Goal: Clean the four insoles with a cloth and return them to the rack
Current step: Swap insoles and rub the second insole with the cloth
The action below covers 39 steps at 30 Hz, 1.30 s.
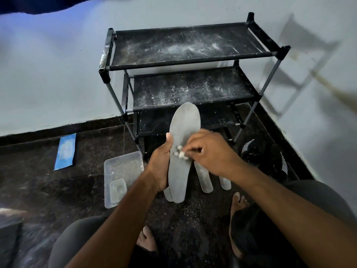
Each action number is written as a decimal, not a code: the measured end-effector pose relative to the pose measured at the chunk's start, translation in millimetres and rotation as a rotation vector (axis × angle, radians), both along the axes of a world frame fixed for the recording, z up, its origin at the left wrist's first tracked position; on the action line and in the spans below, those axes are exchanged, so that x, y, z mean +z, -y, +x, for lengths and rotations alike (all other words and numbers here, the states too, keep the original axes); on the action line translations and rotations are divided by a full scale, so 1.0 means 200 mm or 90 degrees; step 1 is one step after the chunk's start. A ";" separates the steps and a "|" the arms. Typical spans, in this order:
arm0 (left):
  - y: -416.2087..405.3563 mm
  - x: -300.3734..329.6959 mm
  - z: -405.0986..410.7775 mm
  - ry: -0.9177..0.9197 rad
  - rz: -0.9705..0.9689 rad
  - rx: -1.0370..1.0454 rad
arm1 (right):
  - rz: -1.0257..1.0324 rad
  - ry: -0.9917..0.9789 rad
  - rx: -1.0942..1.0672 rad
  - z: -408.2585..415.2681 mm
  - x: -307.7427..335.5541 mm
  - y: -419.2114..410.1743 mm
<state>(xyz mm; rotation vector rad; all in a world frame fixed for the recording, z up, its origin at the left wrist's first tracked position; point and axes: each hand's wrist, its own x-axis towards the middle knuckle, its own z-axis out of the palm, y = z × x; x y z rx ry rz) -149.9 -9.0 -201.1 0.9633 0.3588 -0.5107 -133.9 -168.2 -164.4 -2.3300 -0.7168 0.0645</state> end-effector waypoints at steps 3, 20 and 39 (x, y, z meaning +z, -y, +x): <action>0.03 0.00 -0.02 0.031 -0.007 -0.028 | 0.052 0.096 -0.185 0.07 0.00 0.06; 0.03 -0.01 -0.02 0.028 -0.032 -0.053 | 0.010 0.027 -0.075 0.03 -0.05 0.00; 0.04 0.03 -0.03 0.013 -0.061 -0.042 | -0.048 0.133 -0.043 0.01 -0.04 -0.02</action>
